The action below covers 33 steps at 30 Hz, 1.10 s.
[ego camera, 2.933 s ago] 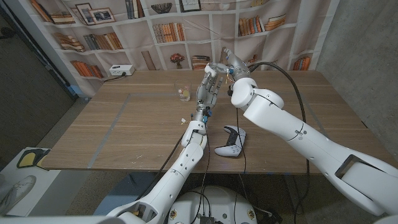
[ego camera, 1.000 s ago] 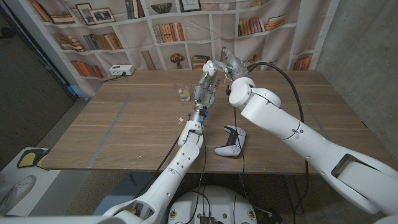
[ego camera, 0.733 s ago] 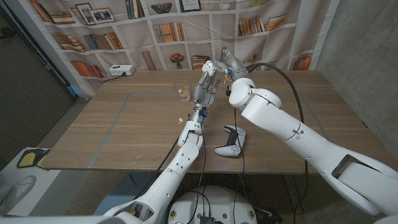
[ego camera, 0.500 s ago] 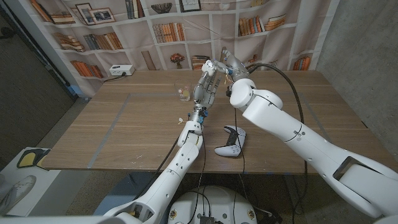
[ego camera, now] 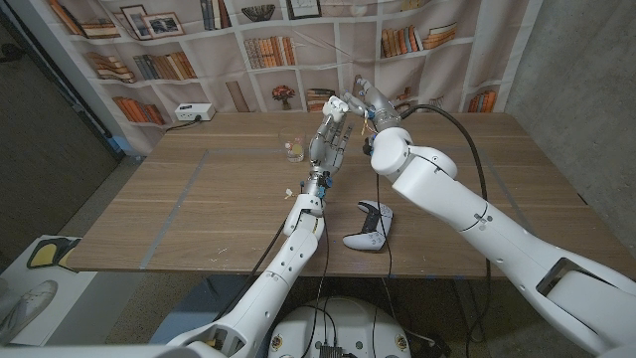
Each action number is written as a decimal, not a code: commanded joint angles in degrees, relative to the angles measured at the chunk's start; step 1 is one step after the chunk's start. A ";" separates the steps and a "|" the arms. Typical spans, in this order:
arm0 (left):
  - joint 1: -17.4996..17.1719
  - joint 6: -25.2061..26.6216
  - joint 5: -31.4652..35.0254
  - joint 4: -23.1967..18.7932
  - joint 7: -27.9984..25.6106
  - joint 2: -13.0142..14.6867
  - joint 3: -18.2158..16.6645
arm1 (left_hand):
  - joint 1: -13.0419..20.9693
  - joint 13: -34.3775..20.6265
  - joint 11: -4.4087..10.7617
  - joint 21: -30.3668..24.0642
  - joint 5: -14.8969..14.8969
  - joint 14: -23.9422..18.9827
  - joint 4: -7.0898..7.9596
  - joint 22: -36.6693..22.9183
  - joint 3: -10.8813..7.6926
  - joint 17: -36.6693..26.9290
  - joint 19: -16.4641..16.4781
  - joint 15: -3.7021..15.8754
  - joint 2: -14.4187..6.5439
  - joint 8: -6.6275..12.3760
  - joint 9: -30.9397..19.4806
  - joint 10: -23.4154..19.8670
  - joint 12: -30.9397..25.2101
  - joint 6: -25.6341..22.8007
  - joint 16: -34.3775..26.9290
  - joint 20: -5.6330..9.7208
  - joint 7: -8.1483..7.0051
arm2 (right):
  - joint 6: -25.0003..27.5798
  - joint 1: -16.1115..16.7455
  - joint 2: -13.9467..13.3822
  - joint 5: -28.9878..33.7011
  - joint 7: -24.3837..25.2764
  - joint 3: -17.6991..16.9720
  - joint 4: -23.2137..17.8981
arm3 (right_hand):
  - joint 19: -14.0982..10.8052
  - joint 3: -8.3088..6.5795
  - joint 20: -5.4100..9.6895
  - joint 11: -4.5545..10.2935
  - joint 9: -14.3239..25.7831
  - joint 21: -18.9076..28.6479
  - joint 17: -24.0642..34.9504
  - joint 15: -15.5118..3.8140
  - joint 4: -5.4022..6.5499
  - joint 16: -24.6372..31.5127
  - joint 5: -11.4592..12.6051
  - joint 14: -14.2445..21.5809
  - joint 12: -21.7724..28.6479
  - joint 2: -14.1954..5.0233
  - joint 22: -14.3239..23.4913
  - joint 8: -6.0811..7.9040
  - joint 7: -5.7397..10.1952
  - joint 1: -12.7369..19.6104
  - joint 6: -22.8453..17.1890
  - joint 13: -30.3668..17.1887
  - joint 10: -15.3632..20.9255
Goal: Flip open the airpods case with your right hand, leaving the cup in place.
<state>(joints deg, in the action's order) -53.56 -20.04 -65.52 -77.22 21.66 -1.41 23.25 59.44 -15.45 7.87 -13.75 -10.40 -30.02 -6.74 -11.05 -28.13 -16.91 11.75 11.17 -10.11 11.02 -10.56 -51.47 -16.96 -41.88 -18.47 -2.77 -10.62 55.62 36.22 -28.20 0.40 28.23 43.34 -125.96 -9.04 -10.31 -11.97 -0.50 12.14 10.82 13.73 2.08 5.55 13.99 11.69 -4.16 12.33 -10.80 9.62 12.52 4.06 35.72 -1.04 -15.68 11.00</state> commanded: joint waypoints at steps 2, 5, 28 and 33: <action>-1.17 -1.47 0.30 -1.85 -0.14 0.61 -0.36 | 0.49 -6.78 3.66 -0.09 -0.27 -1.95 0.23 -0.17 -0.46 -0.24 -0.06 2.12 -0.96 0.25 -0.07 -4.13 -0.26 -0.37 -0.33 -0.09 0.06 | -4.45 2.06 0.13 -0.83 0.72 -1.94 0.51 | 0.40 0.01 -0.28 -0.91 0.10 -0.16 0.41 0.43 1.57 0.48 0.51 -0.17 0.37 -0.14 0.14 -0.03 -0.40 -1.77 -0.25 0.00 0.16; -1.13 -2.00 0.34 -2.08 0.12 0.83 -0.60 | 0.50 -6.83 3.68 -0.09 -0.28 -1.89 0.23 -0.17 -0.51 -0.26 -0.07 2.13 -0.96 0.24 -0.07 -4.15 -0.28 -0.35 -0.28 -0.11 0.14 | -6.96 2.62 0.07 -1.47 0.34 -2.60 0.98 | 0.26 0.18 -0.14 -1.02 0.09 -0.09 0.49 0.47 2.51 0.62 0.65 0.09 0.41 -0.02 0.13 0.25 -0.96 -3.06 -1.14 0.09 0.39; -0.58 -2.33 -1.04 -1.09 2.61 2.11 -2.17 | 0.45 -7.17 3.68 -0.08 -0.27 -1.69 0.26 -0.17 -0.61 -0.59 -0.14 2.11 -0.89 0.33 -0.08 -4.17 -0.37 -0.64 -0.17 -0.17 0.15 | -17.90 6.97 1.86 -13.30 -2.72 -10.39 4.01 | 2.82 3.42 -0.37 -4.20 -0.20 -0.49 0.86 1.96 5.31 0.36 1.21 -0.11 -0.49 0.89 0.14 -0.03 -3.04 -17.36 -3.93 1.70 -1.19; 0.01 -1.89 -1.29 -0.56 3.58 2.75 -2.64 | 0.49 -7.23 3.69 -0.07 -0.27 -1.66 0.21 -0.17 -0.62 -0.66 -0.16 2.18 -0.86 0.38 -0.09 -4.13 -0.37 -0.81 -0.17 -0.19 0.17 | -21.27 7.39 1.96 -15.46 -3.09 -11.19 5.40 | 1.84 4.69 0.27 -4.50 -0.31 0.11 0.73 -0.89 5.16 0.32 1.57 0.48 -0.43 1.17 0.11 -0.18 -3.50 -21.95 -4.50 2.35 -1.14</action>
<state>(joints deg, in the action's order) -54.16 -22.24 -66.37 -78.55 23.81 0.43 21.42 59.44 -15.45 7.87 -13.75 -10.34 -29.99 -6.74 -11.05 -28.13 -17.44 11.76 11.20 -10.11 11.04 -10.55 -51.47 -16.96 -42.18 -18.47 -2.77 -10.46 39.51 42.67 -26.76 -10.00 26.36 34.47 -122.52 -6.59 -6.57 -12.18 -4.49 11.72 10.36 14.43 3.51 10.61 14.42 12.57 -3.86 11.86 -9.70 9.63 12.49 1.10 16.68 -5.02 -13.64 9.67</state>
